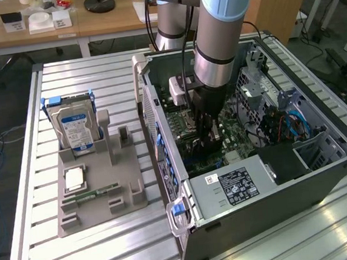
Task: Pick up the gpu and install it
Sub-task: 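Insert the gpu into the slot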
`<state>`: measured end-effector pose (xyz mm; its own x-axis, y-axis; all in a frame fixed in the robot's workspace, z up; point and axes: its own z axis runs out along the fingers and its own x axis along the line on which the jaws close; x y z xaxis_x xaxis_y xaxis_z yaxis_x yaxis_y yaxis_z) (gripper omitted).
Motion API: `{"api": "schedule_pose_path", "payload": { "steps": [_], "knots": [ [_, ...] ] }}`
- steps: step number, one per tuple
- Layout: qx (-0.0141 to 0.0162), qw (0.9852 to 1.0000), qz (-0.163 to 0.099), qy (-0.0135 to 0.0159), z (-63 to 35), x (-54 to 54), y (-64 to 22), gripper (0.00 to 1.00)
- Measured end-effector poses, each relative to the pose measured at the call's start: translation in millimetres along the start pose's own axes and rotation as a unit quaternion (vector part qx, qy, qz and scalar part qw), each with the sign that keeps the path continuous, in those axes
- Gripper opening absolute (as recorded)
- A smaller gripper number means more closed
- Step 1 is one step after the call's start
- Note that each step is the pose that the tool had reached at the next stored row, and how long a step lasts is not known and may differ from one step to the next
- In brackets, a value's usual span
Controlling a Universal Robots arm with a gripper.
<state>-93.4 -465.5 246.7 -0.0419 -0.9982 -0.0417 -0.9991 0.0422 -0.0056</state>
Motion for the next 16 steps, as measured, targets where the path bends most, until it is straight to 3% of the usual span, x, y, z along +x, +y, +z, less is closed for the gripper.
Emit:
{"api": "schedule_pose_path", "payload": {
  "steps": [16],
  "knots": [
    [0.0002, 1.0000, 0.004, 0.0000, 1.7, 0.0, 0.0, 0.26]
  ]
}}
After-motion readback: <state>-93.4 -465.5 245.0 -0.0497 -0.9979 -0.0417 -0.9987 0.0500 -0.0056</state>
